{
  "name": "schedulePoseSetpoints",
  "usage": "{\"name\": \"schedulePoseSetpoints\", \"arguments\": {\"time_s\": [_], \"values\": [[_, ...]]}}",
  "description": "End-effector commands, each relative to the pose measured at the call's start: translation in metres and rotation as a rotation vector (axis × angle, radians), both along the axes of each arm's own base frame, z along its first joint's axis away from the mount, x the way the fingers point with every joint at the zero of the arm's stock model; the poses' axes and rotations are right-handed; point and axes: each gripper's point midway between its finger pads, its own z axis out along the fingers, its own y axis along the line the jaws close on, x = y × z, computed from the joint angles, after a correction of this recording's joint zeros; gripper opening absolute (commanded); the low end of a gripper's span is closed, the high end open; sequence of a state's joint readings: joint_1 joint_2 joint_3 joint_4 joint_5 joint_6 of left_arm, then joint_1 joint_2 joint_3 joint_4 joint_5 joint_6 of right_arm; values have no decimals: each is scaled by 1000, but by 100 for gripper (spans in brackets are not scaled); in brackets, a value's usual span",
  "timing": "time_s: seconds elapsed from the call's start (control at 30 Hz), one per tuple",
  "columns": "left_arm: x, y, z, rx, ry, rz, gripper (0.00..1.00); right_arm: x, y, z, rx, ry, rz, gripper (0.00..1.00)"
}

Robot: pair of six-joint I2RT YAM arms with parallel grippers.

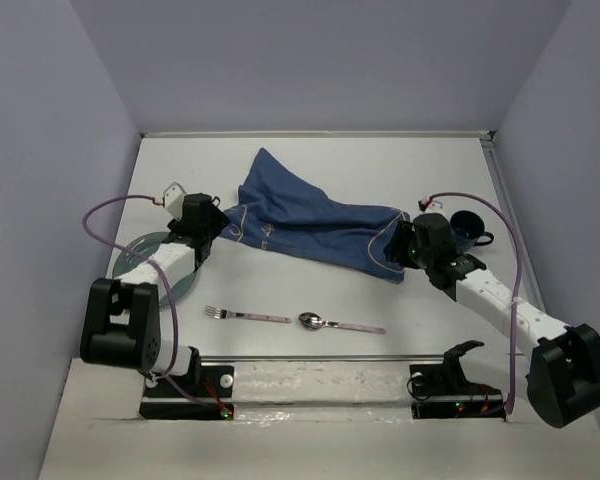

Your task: Set the dinner table for one person

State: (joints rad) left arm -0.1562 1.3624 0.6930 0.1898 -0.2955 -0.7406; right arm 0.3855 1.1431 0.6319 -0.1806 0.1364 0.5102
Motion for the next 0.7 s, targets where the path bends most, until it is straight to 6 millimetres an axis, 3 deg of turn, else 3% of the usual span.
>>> {"name": "schedulePoseSetpoints", "arguments": {"time_s": [0.0,0.03,0.1,0.27,0.43,0.5,0.63,0.67], "values": [[8,7,-21,94,111,0,73,-6,0,10,37,-40,1,54],[9,4,-34,98,154,-20,73,-9,-2,6,33,-34,-4,54],[17,-2,-37,92,177,-55,73,-12,-9,-2,27,-12,-35,55],[27,-8,-58,91,230,-85,75,-13,-32,-24,35,72,-138,74],[42,-18,-62,75,230,-120,72,-13,-35,-45,50,161,-159,73],[44,-21,-67,70,238,-130,63,-15,-30,-51,67,193,-145,72],[55,-30,-66,51,216,-153,38,-23,-15,-69,125,270,-105,69],[57,-31,-68,48,219,-154,38,-24,-14,-71,131,277,-100,69]]}}
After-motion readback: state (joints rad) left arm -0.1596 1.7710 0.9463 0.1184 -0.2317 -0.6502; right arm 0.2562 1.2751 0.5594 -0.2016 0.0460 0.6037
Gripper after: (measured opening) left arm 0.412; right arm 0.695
